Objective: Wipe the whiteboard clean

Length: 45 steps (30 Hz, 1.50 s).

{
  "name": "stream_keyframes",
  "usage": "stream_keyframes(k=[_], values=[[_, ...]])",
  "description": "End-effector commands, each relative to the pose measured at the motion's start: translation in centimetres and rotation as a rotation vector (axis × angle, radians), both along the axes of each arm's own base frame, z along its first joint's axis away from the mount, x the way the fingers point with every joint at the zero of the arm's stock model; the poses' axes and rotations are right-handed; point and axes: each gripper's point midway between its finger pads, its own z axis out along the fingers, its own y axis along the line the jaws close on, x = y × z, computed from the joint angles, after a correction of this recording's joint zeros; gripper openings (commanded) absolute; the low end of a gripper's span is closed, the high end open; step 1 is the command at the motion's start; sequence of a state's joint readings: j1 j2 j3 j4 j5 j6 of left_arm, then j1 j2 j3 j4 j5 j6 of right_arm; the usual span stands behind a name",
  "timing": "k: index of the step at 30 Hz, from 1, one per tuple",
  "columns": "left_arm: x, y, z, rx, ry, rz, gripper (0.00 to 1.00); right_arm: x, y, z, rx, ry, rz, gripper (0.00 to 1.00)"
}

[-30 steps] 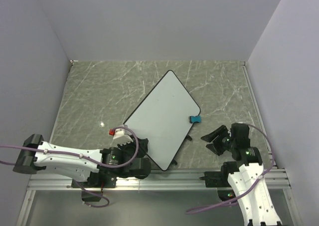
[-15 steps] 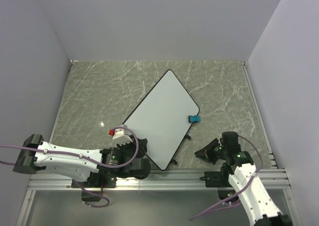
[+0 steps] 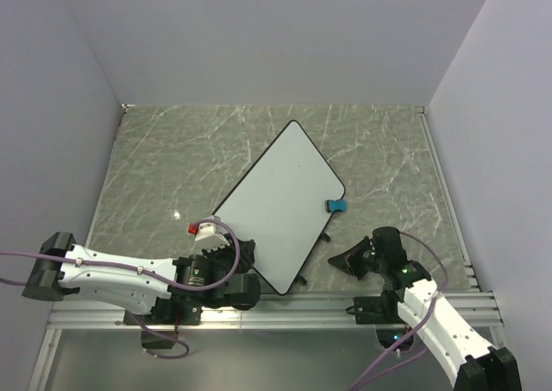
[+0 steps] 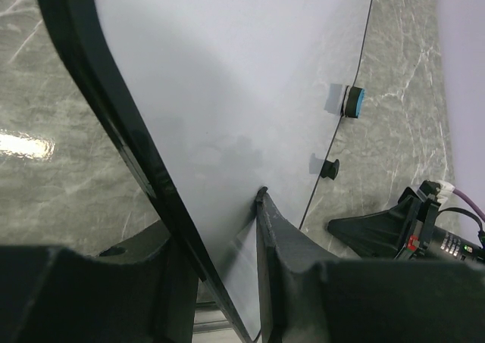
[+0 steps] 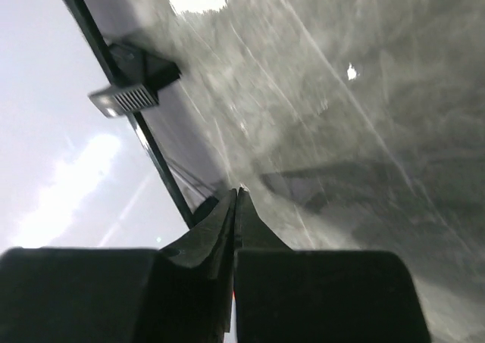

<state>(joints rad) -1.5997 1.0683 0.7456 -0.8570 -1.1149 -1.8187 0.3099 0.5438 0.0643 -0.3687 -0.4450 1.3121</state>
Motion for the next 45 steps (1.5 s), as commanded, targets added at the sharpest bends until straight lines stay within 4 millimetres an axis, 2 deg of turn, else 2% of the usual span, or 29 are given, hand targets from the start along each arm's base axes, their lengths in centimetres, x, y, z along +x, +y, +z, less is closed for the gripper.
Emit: stream_keyframes(k=[1, 2, 3, 5, 6, 7, 11, 13, 14, 16, 17, 18, 19, 21, 22, 26, 28, 30, 34, 36, 37, 38, 39, 41, 43, 45], values=[[-0.5, 4.9, -3.5, 0.406, 0.022, -0.086, 0.00, 2.4, 0.0, 1.9, 0.011, -0.104, -0.054, 0.00], [-0.5, 4.9, -3.5, 0.414, 0.021, -0.086, 0.00, 2.5, -0.2, 2.2, -0.028, -0.130, -0.028, 0.00], [-0.5, 4.9, -3.4, 0.411, 0.020, -0.083, 0.00, 2.7, -1.4, 2.5, -0.120, -0.107, -0.045, 0.00], [-0.5, 4.9, -3.4, 0.419, 0.017, -0.082, 0.00, 2.4, -2.7, 2.2, -0.223, -0.092, -0.024, 0.00], [-0.5, 4.9, -3.5, 0.417, 0.018, -0.079, 0.00, 1.8, -3.5, 2.3, -0.282, -0.054, -0.024, 0.00], [-0.5, 4.9, -3.5, 0.420, 0.019, -0.078, 0.00, 2.2, -5.0, 2.1, -0.368, -0.051, -0.060, 0.00], [-0.5, 4.7, -3.5, 0.431, 0.021, -0.086, 0.00, 3.2, -5.4, 2.5, -0.380, -0.119, -0.098, 0.00], [-0.5, 5.0, -3.3, 0.443, 0.023, -0.086, 0.00, 4.4, -7.6, 3.2, -0.440, -0.157, -0.174, 0.00], [-0.5, 5.0, -3.0, 0.439, 0.025, -0.084, 0.00, 4.4, -8.3, 3.0, -0.473, -0.179, -0.128, 0.00], [-0.6, 4.9, -2.6, 0.438, 0.026, -0.095, 0.00, 4.9, -10.5, 2.5, -0.500, -0.168, -0.154, 0.21], [-0.6, 4.8, -2.4, 0.426, 0.024, -0.101, 0.00, 4.6, -10.7, 2.3, -0.518, -0.155, -0.136, 0.32], [-0.7, 4.8, -2.3, 0.436, 0.026, -0.117, 0.00, 4.4, -10.8, 2.8, -0.528, -0.152, -0.139, 0.49], [-0.7, 4.6, -2.2, 0.428, 0.025, -0.120, 0.00, 4.2, -11.3, 3.1, -0.554, -0.140, -0.157, 0.58], [-0.7, 4.6, -2.1, 0.428, 0.026, -0.125, 0.00, 3.4, -13.0, 4.5, -0.608, -0.086, -0.263, 0.85], [-0.8, 4.5, -2.1, 0.426, 0.030, -0.129, 0.00, 3.3, -13.5, 4.9, -0.613, -0.077, -0.312, 0.89], [-0.8, 4.2, -2.0, 0.428, 0.023, -0.136, 0.00, 5.0, -15.5, 7.5, -0.541, -0.154, -0.613, 0.91], [-0.8, 4.3, -2.0, 0.428, 0.021, -0.138, 0.00, 6.1, -16.3, 8.6, -0.506, -0.233, -0.712, 0.91], [-0.8, 4.3, -1.8, 0.410, 0.022, -0.141, 0.00, 6.3, -17.4, 9.1, -0.516, -0.260, -0.774, 0.90], [-0.9, 4.5, -1.7, 0.385, 0.030, -0.152, 0.00, 5.4, -19.0, 7.0, -0.639, -0.177, -0.678, 0.84], [-1.0, 4.6, -1.6, 0.366, 0.031, -0.155, 0.00, 5.3, -18.9, 6.4, -0.630, -0.140, -0.662, 0.83], [-1.1, 4.5, -1.6, 0.356, 0.034, -0.162, 0.00, 5.4, -19.3, 6.6, -0.624, -0.144, -0.693, 0.83], [-1.0, 4.7, -1.5, 0.342, 0.029, -0.163, 0.00, 5.8, -18.7, 6.9, -0.570, -0.167, -0.692, 0.83], [-1.0, 4.6, -1.6, 0.335, 0.029, -0.168, 0.00, 6.6, -18.9, 7.8, -0.546, -0.230, -0.718, 0.84], [-1.1, 4.3, -1.4, 0.313, 0.024, -0.194, 0.00, 6.7, -19.4, 8.7, -0.519, -0.267, -0.757, 0.83], [-1.2, 4.2, -1.3, 0.308, 0.020, -0.209, 0.00, 5.8, -19.7, 8.3, -0.541, -0.198, -0.767, 0.82], [-1.3, 4.1, -1.1, 0.296, 0.016, -0.221, 0.00, 5.5, -19.3, 6.7, -0.560, -0.132, -0.685, 0.81]])
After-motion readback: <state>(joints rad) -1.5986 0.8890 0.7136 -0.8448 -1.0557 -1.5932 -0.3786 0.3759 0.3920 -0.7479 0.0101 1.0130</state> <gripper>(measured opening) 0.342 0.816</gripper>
